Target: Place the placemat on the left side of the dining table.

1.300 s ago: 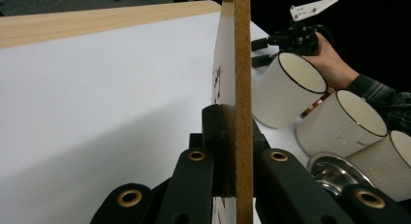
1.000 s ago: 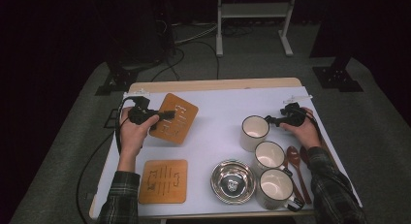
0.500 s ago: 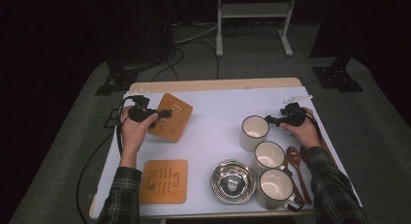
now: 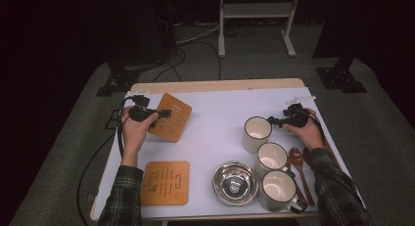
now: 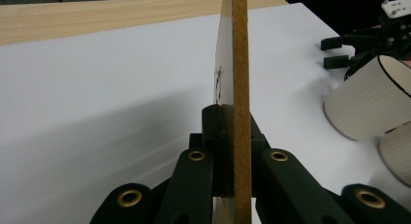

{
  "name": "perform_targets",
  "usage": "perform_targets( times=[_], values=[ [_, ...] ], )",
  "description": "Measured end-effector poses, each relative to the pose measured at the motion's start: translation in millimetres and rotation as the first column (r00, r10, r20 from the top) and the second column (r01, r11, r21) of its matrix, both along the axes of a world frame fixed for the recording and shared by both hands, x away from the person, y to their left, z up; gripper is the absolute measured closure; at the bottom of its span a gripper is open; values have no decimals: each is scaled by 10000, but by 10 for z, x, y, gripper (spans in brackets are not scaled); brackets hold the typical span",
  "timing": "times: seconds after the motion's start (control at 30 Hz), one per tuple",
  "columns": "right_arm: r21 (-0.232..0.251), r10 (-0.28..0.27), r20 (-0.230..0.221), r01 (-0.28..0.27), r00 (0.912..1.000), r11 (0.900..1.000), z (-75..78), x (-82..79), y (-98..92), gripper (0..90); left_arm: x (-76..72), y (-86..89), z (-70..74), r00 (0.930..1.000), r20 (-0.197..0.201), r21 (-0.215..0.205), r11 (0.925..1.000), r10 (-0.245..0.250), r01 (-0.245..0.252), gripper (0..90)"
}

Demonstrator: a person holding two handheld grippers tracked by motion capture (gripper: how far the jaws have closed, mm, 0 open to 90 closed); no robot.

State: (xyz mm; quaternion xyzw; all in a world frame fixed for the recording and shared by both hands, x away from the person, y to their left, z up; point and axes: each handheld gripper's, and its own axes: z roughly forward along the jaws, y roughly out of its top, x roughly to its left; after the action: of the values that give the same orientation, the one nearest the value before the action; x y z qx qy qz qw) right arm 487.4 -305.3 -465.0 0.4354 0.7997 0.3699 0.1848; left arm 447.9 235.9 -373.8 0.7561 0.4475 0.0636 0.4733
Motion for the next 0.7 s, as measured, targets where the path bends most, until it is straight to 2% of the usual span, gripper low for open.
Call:
perform_targets(
  times=[0.23,0.43,0.6,0.7],
  values=[
    [-23,6,4,-6,10000,10000,0,0,1,265,97,-29,31,9988,-445,420,9990,195,-176,851],
    [-31,6,3,-6,10000,10000,1,0,1,265,157,-47,32,9972,-609,648,9971,429,-389,841],
    [-25,17,10,-17,10000,10000,-1,2,0,265,209,-34,31,9942,-887,787,9954,610,-541,833],
    [-22,20,7,-20,10000,10000,0,2,-1,265,254,-29,28,9896,-1161,900,9932,847,-745,826]
  ],
)
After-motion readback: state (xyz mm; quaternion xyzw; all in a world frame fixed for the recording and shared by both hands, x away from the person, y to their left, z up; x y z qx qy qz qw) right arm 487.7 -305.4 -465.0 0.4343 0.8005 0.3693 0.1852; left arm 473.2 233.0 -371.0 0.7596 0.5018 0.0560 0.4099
